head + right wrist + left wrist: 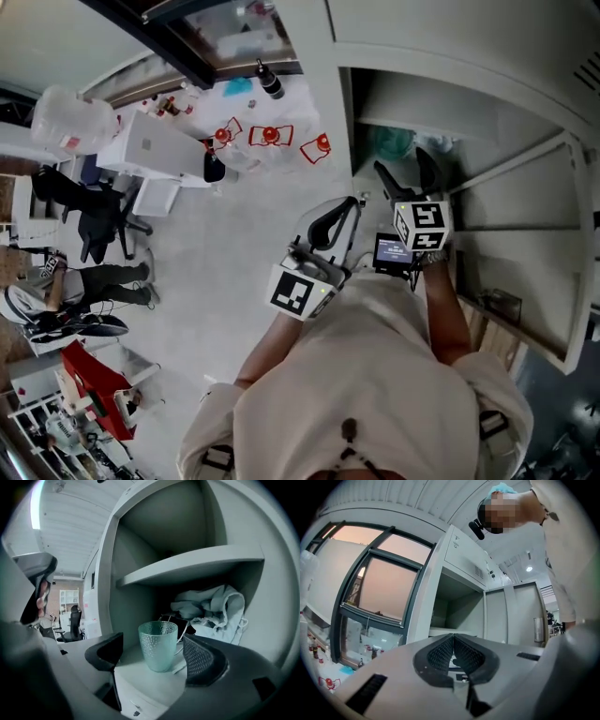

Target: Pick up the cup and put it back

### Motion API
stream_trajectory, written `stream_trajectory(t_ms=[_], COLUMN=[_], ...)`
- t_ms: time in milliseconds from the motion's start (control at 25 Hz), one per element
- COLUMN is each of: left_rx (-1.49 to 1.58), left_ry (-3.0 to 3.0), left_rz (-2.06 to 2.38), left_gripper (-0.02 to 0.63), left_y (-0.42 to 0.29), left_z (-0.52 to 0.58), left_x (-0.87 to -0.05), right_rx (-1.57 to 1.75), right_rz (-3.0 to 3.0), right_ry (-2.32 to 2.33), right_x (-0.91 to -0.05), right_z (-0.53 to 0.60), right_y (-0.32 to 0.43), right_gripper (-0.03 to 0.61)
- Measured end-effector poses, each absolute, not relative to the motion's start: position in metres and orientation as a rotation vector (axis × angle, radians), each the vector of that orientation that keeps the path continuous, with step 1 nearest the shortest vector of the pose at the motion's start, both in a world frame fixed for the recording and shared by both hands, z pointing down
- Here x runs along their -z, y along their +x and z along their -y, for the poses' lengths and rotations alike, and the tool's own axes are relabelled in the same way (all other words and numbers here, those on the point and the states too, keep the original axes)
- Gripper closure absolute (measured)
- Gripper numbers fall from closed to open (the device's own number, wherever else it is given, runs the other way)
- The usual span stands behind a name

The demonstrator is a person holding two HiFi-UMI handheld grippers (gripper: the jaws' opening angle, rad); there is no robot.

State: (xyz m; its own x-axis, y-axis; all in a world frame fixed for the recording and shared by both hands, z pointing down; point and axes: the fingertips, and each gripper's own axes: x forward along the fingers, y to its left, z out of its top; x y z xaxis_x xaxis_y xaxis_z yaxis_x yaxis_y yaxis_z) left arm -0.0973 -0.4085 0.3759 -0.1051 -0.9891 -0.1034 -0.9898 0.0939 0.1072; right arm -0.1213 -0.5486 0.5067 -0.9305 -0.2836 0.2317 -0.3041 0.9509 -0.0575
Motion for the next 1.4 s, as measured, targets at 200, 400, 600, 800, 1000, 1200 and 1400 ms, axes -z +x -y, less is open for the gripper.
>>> stream_trajectory(t_ms=[200,400,600,800,1000,1200,1400], left_rx=[-0.201,-0.195,-0.18,-0.179,-0.2,-0.229,-0.257], left_ry=[-2.05,-2.004,-1.983,-1.997,-2.038,-2.047,-2.086], left_rz=[-2.348,-2.406,-2.431,-2.447,-2.397,-2.398,-2.395], left_gripper=[0.604,0.604,0.604,0.604,0.604,0.604,0.604], left_y=[-0.104,-0.112,-0.114,-0.114,-0.108,-0.108,-0.102], left_z=[0.404,0.4,0.398,0.392,0.389,0.377,0.355], left_x=[-0.374,-0.383,-0.387,-0.393,-0.39,-0.393,-0.399], right_rx=[-0.115,-0.107,-0.119,-0.144,-0.149,-0.132,-0.102], right_rz=[2.874,2.855,2.86,2.846,2.863,2.87,2.871], right_ry=[0.427,0.394,0.414,0.422,0.453,0.451,0.451], right_x=[-0.516,-0.529,-0.534,-0.532,-0.522,-0.512,-0.496], right_z=[0.559,0.565,0.573,0.569,0.561,0.543,0.51], right_y=[-0.141,-0.158,-0.163,-0.16,-0.146,-0.13,-0.105], right_gripper=[0.204,0.204,0.207,0.209,0.209,0.209,0.209])
